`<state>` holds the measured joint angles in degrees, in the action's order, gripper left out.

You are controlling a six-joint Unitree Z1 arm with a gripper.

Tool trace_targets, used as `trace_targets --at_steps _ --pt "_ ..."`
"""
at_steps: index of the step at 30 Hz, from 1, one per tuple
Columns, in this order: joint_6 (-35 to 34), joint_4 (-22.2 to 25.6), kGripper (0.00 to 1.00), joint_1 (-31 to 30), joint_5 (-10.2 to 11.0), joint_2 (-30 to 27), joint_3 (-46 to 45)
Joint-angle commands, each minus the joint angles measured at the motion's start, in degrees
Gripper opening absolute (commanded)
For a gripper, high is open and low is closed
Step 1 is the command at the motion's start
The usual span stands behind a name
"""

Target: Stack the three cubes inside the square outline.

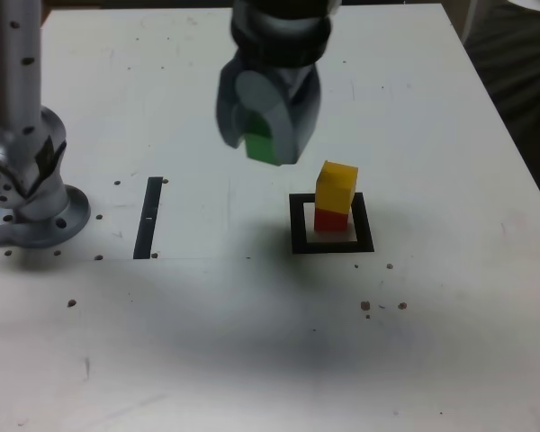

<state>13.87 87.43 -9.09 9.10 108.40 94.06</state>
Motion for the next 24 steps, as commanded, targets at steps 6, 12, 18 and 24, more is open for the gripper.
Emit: trace_targets --at_steps 6,12,18,24 --pt "1.9 0.9 0.23 0.6 0.6 2.3 4.9" --pt "3.2 1.8 0.23 0.6 0.4 4.7 9.2" --pt "3.9 2.0 0.23 0.6 -0.3 6.9 11.8" --pt "4.2 1.8 0.23 0.6 -0.7 8.6 13.1"
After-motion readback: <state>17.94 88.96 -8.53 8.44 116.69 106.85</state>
